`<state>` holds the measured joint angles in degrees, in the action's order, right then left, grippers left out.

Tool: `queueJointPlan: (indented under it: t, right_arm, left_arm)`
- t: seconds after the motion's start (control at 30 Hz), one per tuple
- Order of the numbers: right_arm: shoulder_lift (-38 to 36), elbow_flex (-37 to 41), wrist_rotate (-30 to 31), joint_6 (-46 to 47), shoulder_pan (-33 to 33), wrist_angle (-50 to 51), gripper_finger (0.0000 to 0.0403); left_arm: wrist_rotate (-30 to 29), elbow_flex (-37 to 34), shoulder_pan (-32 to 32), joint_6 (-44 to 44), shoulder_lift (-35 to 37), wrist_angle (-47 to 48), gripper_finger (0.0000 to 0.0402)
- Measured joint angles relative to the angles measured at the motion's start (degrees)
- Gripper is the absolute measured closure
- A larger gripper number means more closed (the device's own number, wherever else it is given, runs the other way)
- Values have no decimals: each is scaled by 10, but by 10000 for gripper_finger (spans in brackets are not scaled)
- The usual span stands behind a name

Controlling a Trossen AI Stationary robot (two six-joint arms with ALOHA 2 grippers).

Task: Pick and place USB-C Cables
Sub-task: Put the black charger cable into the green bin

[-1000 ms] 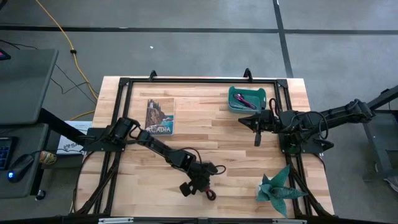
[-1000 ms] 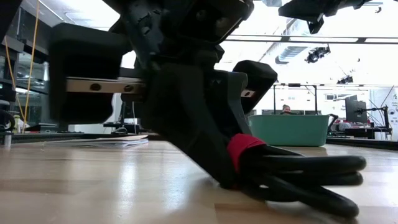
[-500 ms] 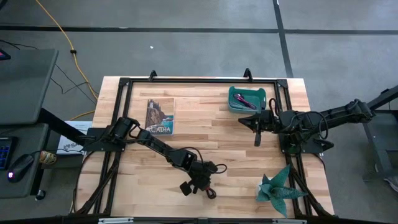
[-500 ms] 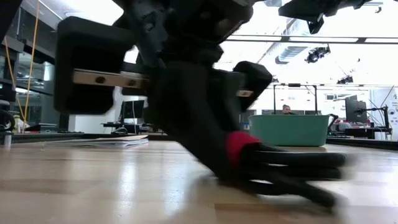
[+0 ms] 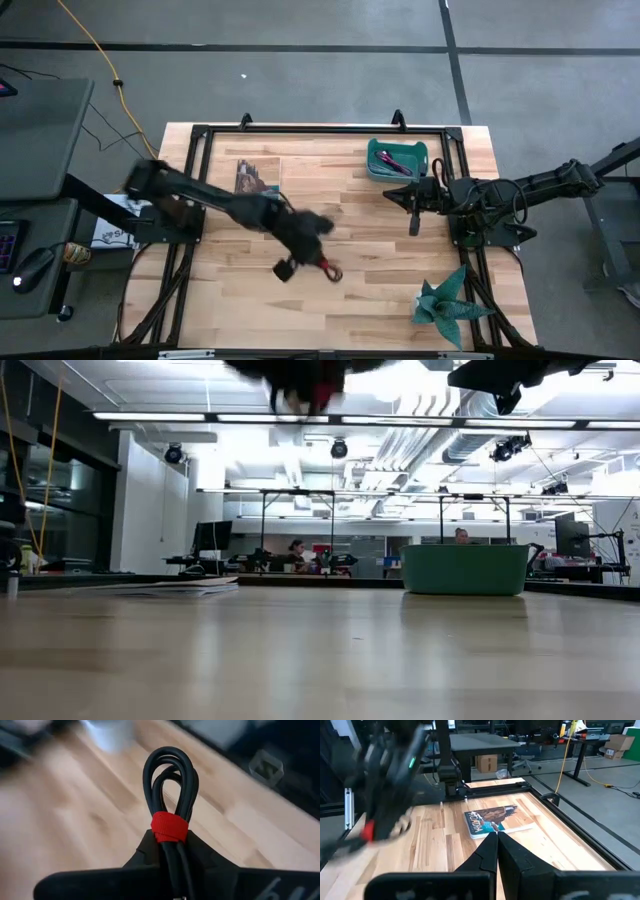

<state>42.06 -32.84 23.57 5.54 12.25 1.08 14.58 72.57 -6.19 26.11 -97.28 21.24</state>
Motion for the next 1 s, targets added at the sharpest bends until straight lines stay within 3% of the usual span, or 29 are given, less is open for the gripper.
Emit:
queueJointPlan:
  t: [0.3,0.47,0.7,1.0]
  right_arm:
    - [0,0,0,-6,0,0,403]
    - [0,0,0,-6,0,-6,403]
    - [0,0,0,-6,0,-13,403]
    - [0,0,1,-6,0,-14,403]
  left_arm:
    - [-4,-208,99,-67,275,-229,392]
    - [-78,-333,133,-156,381,-404,391]
    - [-155,-459,151,-251,411,-620,390]
    - [-169,-474,152,-280,401,-666,389]
